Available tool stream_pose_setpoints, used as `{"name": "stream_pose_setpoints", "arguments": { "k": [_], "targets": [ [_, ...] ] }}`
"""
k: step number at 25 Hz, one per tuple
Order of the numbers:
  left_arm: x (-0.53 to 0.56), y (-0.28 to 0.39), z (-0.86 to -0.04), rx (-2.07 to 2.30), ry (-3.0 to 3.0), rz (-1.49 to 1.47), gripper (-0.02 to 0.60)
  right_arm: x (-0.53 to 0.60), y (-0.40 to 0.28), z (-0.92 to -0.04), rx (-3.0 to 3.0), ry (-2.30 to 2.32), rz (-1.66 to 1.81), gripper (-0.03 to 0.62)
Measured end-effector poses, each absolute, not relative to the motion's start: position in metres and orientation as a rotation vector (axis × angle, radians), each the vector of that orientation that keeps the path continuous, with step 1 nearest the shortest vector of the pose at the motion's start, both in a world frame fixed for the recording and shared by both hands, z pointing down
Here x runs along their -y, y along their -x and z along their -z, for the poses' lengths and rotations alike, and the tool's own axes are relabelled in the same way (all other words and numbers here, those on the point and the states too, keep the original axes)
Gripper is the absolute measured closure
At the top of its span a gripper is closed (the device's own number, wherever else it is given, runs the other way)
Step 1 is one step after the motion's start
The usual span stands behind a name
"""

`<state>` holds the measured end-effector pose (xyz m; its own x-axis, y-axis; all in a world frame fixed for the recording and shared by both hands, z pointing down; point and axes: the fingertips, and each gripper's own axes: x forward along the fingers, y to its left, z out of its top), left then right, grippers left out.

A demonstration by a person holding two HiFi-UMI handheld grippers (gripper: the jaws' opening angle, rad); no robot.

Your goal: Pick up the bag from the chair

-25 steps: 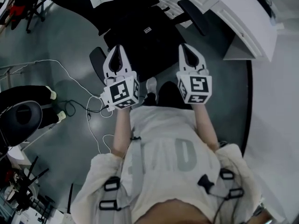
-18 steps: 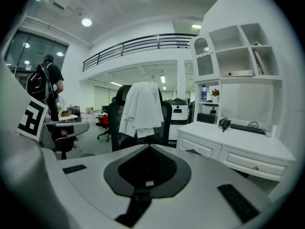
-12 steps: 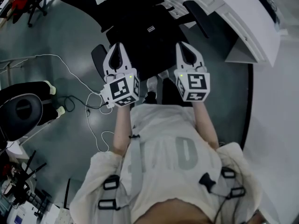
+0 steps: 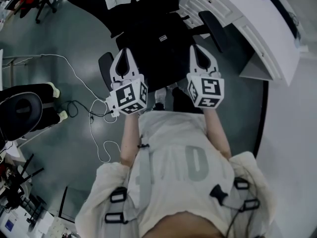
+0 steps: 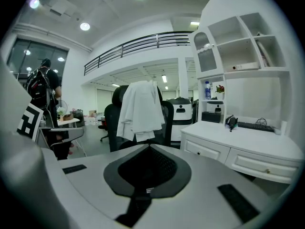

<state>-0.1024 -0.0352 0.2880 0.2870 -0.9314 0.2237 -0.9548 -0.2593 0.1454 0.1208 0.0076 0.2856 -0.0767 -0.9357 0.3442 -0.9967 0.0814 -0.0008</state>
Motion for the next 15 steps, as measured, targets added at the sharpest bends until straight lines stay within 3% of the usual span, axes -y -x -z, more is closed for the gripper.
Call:
{"name": "stream_pose_setpoints", "arguments": {
  "k": [15],
  "targets": [
    [0.048, 0.089, -0.285, 1.761, -2.289, -0.176, 0.574, 0.014, -0.128, -0.276, 2.215, -1.849, -0.325, 0.586]
  ]
}}
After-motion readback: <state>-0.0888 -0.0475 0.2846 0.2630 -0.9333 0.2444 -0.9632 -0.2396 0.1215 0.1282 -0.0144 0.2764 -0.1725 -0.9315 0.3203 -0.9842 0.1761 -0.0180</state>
